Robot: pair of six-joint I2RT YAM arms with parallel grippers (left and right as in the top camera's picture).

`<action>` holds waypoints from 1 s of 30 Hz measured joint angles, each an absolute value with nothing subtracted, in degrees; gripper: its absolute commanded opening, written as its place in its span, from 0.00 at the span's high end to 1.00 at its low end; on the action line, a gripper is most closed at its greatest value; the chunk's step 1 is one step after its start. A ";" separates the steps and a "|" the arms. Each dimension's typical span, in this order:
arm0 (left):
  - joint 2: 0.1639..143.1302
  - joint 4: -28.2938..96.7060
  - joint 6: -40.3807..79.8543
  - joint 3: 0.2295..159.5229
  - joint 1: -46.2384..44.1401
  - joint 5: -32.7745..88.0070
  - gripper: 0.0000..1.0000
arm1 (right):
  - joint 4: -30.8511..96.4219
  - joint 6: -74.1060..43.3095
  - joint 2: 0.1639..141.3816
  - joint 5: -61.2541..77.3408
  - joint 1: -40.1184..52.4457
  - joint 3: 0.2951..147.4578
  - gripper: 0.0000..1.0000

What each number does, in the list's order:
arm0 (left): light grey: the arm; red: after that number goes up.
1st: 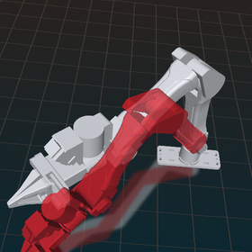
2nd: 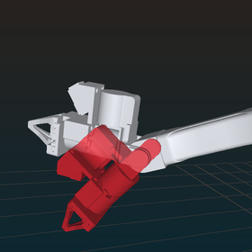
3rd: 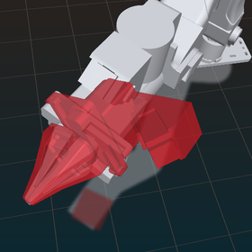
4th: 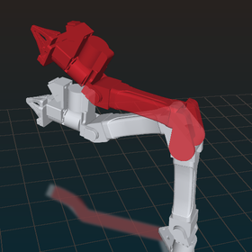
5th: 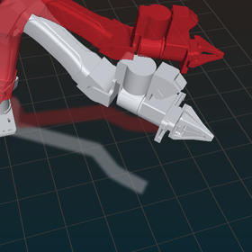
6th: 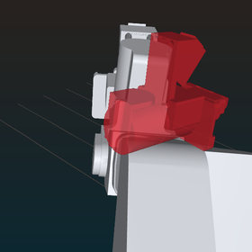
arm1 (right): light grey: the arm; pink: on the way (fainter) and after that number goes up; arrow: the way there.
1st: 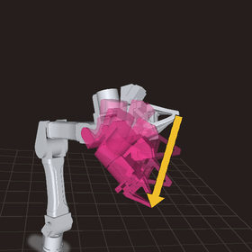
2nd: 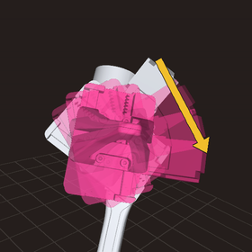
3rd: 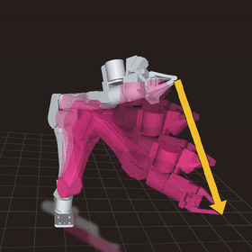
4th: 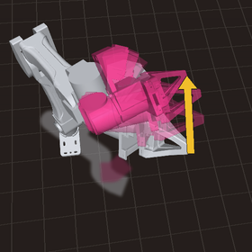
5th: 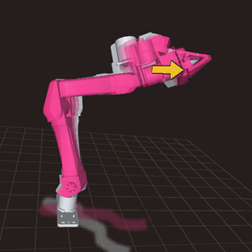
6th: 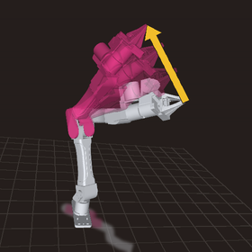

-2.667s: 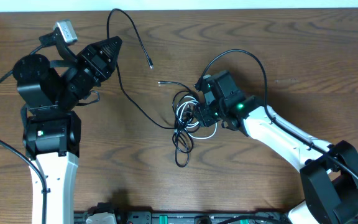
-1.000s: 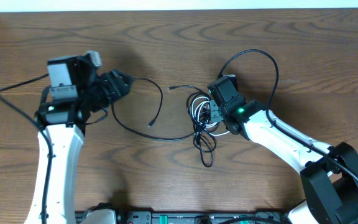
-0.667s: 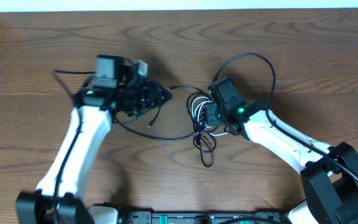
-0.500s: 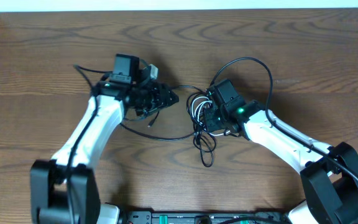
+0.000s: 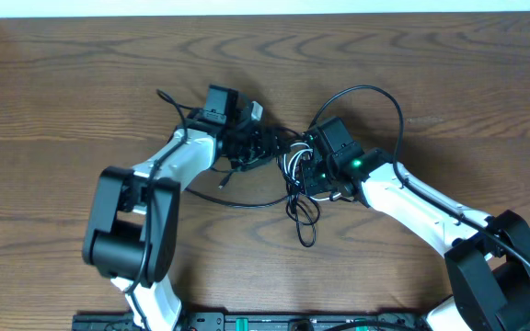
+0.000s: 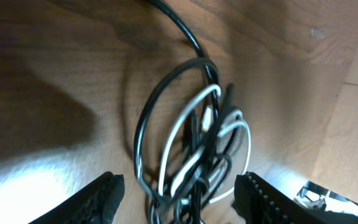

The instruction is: Untangle cables

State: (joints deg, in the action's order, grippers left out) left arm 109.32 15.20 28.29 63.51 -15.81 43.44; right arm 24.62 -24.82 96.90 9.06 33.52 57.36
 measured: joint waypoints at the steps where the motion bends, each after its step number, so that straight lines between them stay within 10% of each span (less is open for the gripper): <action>1: 110.10 14.55 28.51 63.51 -16.10 43.51 0.38 | 24.51 -25.04 96.90 9.04 33.52 57.36 0.81; 6: 112.86 12.91 29.10 63.51 -17.74 43.70 0.39 | 24.32 -25.47 96.90 9.06 33.52 57.30 0.84; 10: 113.21 12.32 29.69 63.51 -18.70 44.03 0.92 | 24.40 -25.98 96.90 9.06 33.52 57.10 0.87; 30: 108.64 7.22 36.25 63.51 -11.86 58.48 0.93 | 18.87 -27.68 96.90 9.32 32.86 56.77 0.78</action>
State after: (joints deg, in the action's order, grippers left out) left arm 108.64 7.22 36.25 63.51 -11.86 58.48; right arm 18.87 -27.68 96.90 9.32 32.86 56.77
